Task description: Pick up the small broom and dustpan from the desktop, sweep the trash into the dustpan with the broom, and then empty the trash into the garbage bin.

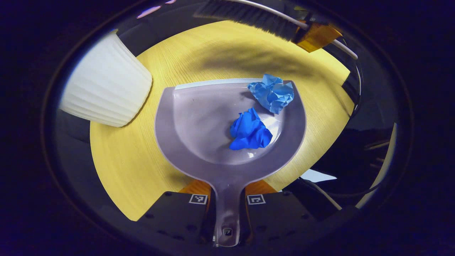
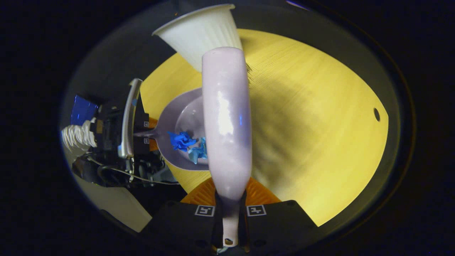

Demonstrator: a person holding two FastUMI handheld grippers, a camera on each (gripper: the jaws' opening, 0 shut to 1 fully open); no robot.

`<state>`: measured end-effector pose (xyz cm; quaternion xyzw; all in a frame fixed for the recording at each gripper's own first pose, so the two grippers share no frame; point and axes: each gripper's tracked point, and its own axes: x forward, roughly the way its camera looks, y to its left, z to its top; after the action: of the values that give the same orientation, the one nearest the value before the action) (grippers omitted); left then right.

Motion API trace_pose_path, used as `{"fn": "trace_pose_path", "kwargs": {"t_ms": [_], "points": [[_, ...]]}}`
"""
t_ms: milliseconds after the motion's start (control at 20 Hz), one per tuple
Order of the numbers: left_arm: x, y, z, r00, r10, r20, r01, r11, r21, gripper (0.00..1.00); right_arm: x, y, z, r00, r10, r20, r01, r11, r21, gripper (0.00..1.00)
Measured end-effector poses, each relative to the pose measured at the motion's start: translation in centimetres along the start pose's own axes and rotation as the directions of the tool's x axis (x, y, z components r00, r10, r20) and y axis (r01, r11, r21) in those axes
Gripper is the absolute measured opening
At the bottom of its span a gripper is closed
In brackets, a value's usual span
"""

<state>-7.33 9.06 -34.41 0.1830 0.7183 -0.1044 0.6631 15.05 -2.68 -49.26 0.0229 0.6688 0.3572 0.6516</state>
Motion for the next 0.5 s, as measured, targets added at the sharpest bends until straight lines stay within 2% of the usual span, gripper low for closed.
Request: {"fn": "trace_pose_path", "kwargs": {"t_ms": [150,250,350,500], "points": [[2.2,-0.5,0.3,0.992,0.008,0.129,-0.005,1.0,-0.025,0.24,-3.7,0.2,-2.1,0.986,-0.07,0.152,0.057,0.995,0.085,0.18],[3.4,-1.1,0.8,0.975,0.004,0.222,0.011,0.998,-0.066,0.24,-6.3,1.1,-2.7,0.958,-0.086,0.272,0.047,0.988,0.149,0.18],[4.3,-1.5,1.8,0.954,0.01,0.299,0.025,0.993,-0.115,0.24,-8.5,1.2,-4.1,0.917,-0.101,0.385,0.016,0.976,0.216,0.18],[2.5,-1.0,4.4,0.925,0.054,0.377,0.022,0.981,-0.195,0.24,-13.2,-0.7,-5.7,0.837,-0.17,0.52,-0.002,0.95,0.314,0.17]]}}
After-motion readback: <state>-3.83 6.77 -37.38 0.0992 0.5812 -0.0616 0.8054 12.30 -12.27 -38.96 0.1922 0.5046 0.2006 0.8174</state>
